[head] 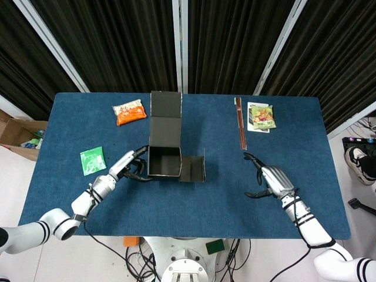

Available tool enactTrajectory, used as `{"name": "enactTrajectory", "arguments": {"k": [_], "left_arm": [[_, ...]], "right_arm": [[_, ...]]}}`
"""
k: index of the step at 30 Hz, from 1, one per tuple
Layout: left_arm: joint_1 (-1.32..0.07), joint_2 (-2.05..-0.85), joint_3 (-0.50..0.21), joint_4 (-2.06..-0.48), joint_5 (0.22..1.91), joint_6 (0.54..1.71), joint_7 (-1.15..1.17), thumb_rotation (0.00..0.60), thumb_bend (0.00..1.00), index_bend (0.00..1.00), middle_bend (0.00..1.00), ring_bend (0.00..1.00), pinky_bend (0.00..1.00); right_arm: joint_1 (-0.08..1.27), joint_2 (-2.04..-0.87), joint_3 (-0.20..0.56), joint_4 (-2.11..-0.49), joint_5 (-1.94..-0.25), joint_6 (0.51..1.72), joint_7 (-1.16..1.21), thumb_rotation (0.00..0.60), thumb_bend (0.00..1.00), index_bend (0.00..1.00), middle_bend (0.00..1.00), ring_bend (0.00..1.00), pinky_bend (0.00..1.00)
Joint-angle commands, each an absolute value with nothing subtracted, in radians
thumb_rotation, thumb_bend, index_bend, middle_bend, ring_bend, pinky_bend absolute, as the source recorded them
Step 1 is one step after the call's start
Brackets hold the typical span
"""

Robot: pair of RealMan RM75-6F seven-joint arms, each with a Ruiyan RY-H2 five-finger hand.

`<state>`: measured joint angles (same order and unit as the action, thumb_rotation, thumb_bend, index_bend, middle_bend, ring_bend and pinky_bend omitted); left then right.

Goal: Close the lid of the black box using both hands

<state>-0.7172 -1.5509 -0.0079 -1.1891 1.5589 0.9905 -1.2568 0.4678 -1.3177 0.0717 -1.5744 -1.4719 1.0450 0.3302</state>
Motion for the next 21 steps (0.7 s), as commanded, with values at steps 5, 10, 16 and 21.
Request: {"name": "enactTrajectory", "arguments": {"k": [5,10,16,21], "left_arm": [[-0.722,-1.522,-0.003,-1.230,1.582,1.008,-1.380,0.600,0.14,0.49,0.48,0.71,0.84],[-0.738,-1.479,0.000,-1.287,1.613,1.029,-1.535,0.600,0.14,0.49,0.48,0.71,0.84],[-0.767,-1.434,0.012,-1.330,1.655,1.048,-1.735,0.600,0.14,0.49,0.48,0.71,0.84],[-0.788,-1.411,0.035,-1.339,1.701,1.080,-1.880,0.600,0.14,0.49,0.47,0.71,0.84]], "right_arm": [[0.469,-1.345,0.096,-1.552,-1.513,1.118,0.348,0.600,0.00,0.00,0.16,0.65,1.00],[0.487,-1.387,0.135,-1.517,-1.584,1.219,0.336,0.600,0.00,0.00,0.15,0.65,1.00],[0.526,-1.454,0.172,-1.466,-1.641,1.289,0.260,0.600,0.00,0.00,0.09,0.65,1.00],[0.557,-1.509,0.201,-1.433,-1.657,1.325,0.190,0.600,0.00,0.00,0.05,0.65,1.00]]}}
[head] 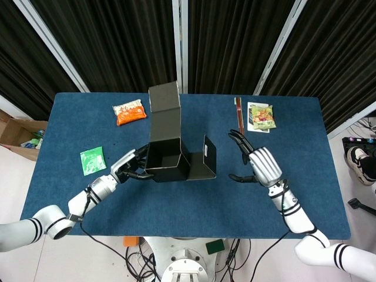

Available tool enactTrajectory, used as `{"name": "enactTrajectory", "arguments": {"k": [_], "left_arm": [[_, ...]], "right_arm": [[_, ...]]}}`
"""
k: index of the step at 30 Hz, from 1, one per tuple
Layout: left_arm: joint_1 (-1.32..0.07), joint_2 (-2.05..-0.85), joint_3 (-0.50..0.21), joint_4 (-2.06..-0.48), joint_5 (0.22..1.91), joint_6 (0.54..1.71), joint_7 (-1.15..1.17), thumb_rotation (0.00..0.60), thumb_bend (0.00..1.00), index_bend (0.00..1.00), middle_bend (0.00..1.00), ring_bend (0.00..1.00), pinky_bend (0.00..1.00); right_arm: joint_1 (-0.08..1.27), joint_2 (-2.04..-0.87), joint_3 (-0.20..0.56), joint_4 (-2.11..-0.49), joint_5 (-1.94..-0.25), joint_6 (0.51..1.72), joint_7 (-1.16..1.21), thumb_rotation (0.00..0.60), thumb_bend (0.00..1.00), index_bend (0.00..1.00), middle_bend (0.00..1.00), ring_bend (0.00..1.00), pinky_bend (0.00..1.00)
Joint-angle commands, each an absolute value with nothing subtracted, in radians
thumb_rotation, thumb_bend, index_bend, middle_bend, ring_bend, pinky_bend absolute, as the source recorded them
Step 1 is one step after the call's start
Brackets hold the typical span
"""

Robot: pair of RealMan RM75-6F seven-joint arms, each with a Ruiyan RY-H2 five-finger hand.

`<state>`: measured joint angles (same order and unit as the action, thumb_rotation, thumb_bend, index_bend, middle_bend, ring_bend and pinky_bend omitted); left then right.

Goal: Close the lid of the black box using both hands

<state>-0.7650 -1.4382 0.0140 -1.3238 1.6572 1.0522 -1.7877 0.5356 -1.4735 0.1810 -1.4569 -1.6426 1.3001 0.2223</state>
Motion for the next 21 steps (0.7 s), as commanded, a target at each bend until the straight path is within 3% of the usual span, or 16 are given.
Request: {"name": "enactTrajectory", "arguments": {"k": [1,12,21], "left_arm": [[-0.792,-1.410,0.039,-1.337,1.707,1.083,-1.885,0.600,0.14,0.49,0.47,0.71,0.84],[-0.814,-1.412,0.070,-1.334,1.716,1.090,-1.857,0.600,0.14,0.48,0.47,0.71,0.84],[-0.813,-1.413,0.085,-1.331,1.710,1.100,-1.797,0.600,0.14,0.48,0.46,0.71,0.84]], "right_arm": [[0.564,-1.523,0.207,-1.425,-1.661,1.333,0.183,0.600,0.00,0.00,0.04,0.65,1.00],[0.666,-1.669,0.262,-1.355,-1.728,1.421,0.151,0.600,0.00,0.00,0.04,0.65,1.00],[0.706,-1.664,0.264,-1.403,-1.746,1.415,0.074,0.600,0.00,0.00,0.05,0.65,1.00]]}}
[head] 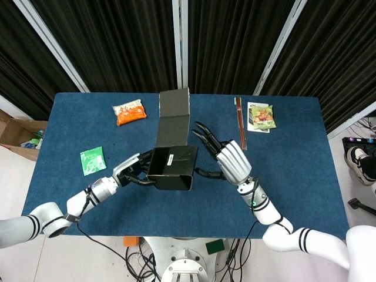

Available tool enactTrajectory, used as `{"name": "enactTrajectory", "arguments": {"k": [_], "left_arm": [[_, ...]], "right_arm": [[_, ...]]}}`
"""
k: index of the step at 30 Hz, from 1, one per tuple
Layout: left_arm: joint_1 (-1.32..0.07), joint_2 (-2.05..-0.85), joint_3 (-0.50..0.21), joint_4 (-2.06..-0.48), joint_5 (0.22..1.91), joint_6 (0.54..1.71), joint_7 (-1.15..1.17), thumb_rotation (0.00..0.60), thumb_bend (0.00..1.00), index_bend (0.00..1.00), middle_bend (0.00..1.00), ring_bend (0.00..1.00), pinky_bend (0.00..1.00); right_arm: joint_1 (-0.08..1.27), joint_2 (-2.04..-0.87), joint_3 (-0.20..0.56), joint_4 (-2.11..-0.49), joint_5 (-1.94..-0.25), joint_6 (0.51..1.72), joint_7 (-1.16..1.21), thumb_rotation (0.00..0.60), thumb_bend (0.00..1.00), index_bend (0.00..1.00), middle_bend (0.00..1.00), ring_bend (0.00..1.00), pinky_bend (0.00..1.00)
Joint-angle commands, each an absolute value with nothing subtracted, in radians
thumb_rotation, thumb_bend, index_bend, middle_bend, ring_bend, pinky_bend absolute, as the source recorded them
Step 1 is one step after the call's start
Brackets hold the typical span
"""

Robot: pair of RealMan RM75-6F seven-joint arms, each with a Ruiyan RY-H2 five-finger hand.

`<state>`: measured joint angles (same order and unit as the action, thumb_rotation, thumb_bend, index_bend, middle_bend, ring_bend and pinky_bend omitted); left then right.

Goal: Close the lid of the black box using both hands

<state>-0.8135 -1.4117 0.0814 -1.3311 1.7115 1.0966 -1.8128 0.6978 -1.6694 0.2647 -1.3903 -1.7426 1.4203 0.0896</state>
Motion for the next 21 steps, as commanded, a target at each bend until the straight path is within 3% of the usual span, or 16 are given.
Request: {"name": "enactTrajectory", "arguments": {"k": [1,6,13,21], "left_arm": [[-0.814,-1.412,0.087,-1.332,1.710,1.100,-1.787,0.600,0.14,0.48,0.46,0.71,0.84],[-0.816,-1.412,0.093,-1.333,1.711,1.099,-1.728,0.600,0.14,0.48,0.45,0.71,0.84],[-0.818,-1.417,0.099,-1.332,1.699,1.084,-1.653,0.600,0.14,0.47,0.44,0.71,0.84],[-0.812,-1.435,0.100,-1.317,1.674,1.062,-1.560,0.600,0.14,0.47,0.44,0.71,0.84]], "right_arm": [[0.712,-1.659,0.262,-1.407,-1.748,1.410,0.067,0.600,0.00,0.00,0.06,0.65,1.00],[0.738,-1.647,0.251,-1.400,-1.779,1.400,0.027,0.600,0.00,0.03,0.16,0.66,1.00],[0.767,-1.648,0.218,-1.378,-1.804,1.373,-0.006,0.600,0.00,0.36,0.43,0.73,1.00],[0.789,-1.621,0.173,-1.380,-1.784,1.280,-0.050,0.600,0.00,0.41,0.44,0.74,1.00]]}}
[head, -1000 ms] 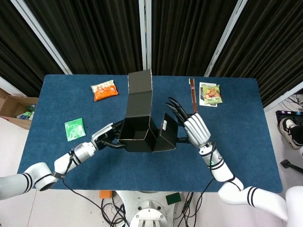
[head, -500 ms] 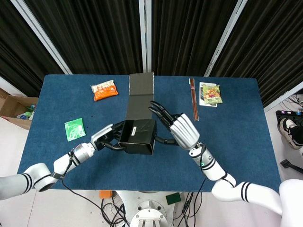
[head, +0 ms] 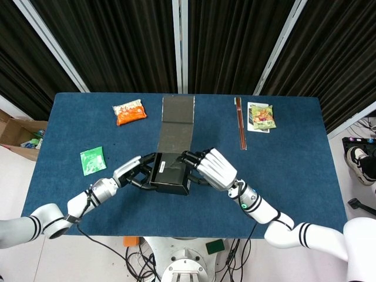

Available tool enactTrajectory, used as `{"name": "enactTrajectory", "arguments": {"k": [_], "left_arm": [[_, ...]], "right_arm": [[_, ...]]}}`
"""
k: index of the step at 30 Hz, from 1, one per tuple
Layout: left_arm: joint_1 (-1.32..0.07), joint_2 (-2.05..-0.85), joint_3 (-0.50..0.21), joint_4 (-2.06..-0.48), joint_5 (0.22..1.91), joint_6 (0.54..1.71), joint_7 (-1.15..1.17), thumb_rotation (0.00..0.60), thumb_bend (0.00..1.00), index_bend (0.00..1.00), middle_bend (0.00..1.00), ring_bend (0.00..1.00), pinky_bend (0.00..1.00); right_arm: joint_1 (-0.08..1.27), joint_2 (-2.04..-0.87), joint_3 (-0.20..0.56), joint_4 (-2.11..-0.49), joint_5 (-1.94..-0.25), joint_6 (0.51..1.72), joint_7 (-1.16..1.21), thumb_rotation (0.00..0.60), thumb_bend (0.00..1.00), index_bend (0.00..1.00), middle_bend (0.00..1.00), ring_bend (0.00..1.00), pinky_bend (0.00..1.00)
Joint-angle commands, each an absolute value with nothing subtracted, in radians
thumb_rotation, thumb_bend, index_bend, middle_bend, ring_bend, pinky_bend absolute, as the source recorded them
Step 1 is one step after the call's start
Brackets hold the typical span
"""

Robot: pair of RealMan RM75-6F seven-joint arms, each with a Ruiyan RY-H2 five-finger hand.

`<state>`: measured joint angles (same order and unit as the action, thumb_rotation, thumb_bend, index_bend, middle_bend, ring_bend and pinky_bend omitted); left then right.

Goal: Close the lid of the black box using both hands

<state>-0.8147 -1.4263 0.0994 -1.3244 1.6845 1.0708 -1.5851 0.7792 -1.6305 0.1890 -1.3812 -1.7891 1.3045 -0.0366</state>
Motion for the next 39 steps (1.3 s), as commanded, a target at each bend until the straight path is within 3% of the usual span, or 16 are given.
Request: {"name": "enactTrajectory", "arguments": {"k": [1,19,28,39], "left_arm": [[-0.811,-1.441,0.099,-1.311,1.670,1.057,-1.540,0.600,0.14,0.47,0.44,0.71,0.84],[-0.786,-1.572,0.068,-1.204,1.592,0.992,-1.247,0.600,0.14,0.46,0.44,0.70,0.84],[-0.769,-1.654,0.066,-1.108,1.562,0.947,-1.183,0.600,0.14,0.47,0.44,0.70,0.84],[-0.761,-1.673,0.072,-1.068,1.566,0.922,-1.200,0.600,0.14,0.47,0.44,0.70,0.84]], "right_arm": [[0.793,-1.617,0.166,-1.376,-1.784,1.265,-0.059,0.600,0.00,0.41,0.44,0.74,1.00],[0.842,-1.650,0.091,-1.262,-1.804,1.172,-0.152,0.600,0.02,0.41,0.41,0.74,1.00],[0.856,-1.731,0.044,-1.098,-1.851,1.205,-0.130,0.600,0.04,0.41,0.41,0.74,1.00],[0.884,-1.802,0.031,-0.972,-1.863,1.225,-0.106,0.600,0.06,0.41,0.41,0.74,1.00]]}}
